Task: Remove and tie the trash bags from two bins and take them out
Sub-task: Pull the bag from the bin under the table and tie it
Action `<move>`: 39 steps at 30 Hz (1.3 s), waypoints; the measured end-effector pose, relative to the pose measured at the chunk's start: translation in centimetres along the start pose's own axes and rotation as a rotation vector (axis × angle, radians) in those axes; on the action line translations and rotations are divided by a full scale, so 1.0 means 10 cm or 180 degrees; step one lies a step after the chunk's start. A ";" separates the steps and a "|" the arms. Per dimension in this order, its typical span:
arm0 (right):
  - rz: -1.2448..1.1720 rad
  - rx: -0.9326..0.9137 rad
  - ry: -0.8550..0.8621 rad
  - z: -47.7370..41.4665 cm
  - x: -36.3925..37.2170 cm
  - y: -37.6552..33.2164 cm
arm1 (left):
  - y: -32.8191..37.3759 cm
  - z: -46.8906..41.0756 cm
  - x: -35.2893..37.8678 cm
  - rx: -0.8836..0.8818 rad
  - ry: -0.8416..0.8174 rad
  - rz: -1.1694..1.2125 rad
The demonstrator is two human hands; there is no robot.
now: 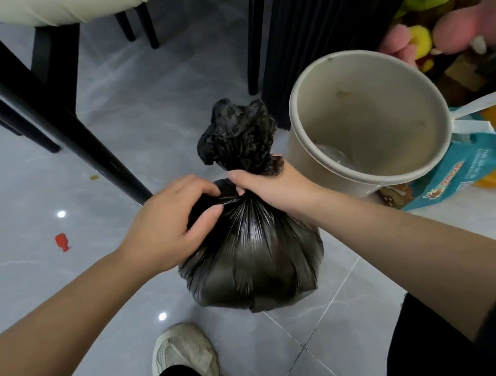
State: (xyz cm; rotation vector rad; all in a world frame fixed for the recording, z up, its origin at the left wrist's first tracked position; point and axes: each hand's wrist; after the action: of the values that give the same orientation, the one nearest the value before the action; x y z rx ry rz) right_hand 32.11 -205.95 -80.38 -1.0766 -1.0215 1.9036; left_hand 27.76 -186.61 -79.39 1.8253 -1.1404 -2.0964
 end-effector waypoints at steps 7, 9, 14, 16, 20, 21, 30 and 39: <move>-0.0216 -0.0061 -0.0338 -0.05 0.08 0.00 | -0.04 -0.15 0.00 0.1461 0.0314 -0.1068; -0.0320 -0.0083 -0.0501 -0.02 0.05 0.00 | -0.13 -0.16 -0.01 0.1396 0.0242 -0.1224; -0.0544 0.0318 -0.1164 0.02 -0.04 0.02 | -0.24 -0.19 0.00 0.1304 -0.0047 -0.1692; -0.0398 0.0383 -0.1261 0.03 -0.07 0.01 | -0.20 -0.22 -0.02 0.1250 0.0016 -0.1735; -0.0600 0.0250 -0.1313 0.03 -0.13 0.00 | -0.13 -0.23 -0.05 0.0751 -0.0098 -0.1047; -0.0624 0.0198 -0.1269 0.03 -0.14 -0.01 | -0.09 -0.22 -0.05 0.0480 -0.0099 -0.0472; -0.0220 -0.0006 -0.0817 0.04 -0.17 -0.06 | 0.23 -0.37 -0.09 -0.1785 0.0469 0.4086; 0.0002 0.0060 -0.0852 0.06 -0.16 -0.11 | 0.26 -0.25 0.10 -0.0730 0.0797 0.2069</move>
State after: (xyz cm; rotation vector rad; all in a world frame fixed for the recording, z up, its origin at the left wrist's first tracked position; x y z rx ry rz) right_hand 32.38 -206.99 -78.69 -0.8252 -1.1457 2.0928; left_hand 28.78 -190.10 -78.57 1.3233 -1.1633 -1.5090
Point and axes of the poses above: each hand's wrist, its own z-axis away from the middle knuckle, its own x-axis out of the palm, y = z × x, and after that the axes turned 5 degrees about z, right-handed
